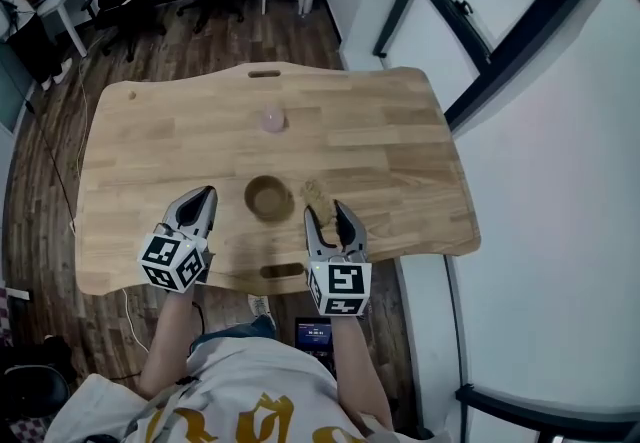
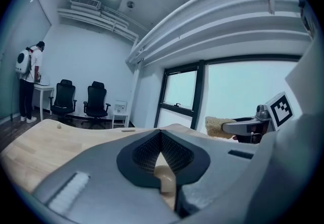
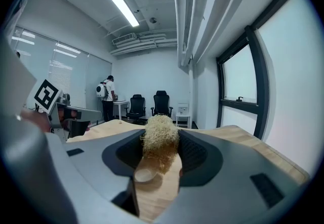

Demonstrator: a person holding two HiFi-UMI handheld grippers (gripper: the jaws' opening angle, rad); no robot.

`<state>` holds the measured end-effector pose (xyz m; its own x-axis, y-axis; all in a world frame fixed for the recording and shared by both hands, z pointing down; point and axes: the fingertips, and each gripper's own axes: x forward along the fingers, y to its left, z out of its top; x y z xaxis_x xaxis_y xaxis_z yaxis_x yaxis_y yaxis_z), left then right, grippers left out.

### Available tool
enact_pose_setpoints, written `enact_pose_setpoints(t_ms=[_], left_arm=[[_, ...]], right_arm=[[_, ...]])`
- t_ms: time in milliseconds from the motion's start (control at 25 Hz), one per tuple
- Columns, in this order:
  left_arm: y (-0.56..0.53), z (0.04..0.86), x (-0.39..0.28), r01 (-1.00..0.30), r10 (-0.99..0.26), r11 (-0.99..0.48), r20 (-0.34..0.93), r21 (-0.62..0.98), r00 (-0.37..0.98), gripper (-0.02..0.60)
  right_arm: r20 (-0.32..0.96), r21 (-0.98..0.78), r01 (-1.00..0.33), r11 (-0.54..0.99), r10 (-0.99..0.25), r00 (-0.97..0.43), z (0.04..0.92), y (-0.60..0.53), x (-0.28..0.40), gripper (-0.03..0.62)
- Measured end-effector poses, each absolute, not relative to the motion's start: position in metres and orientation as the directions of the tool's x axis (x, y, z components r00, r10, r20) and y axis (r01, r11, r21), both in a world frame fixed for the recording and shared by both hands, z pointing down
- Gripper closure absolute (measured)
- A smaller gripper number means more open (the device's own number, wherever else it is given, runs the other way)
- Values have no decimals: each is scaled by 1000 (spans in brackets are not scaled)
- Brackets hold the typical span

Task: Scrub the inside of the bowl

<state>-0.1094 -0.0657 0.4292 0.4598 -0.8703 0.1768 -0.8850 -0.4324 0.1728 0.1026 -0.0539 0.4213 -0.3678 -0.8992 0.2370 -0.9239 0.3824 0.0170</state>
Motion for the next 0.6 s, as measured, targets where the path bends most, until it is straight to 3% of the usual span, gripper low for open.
enact_pose_setpoints(t_ms=[600], left_arm=[[-145,472,-124,-843,-832,-460,195,280,519,581]], right_arm=[[294,2,-941,339,-899,-324,444,-107,86,407]])
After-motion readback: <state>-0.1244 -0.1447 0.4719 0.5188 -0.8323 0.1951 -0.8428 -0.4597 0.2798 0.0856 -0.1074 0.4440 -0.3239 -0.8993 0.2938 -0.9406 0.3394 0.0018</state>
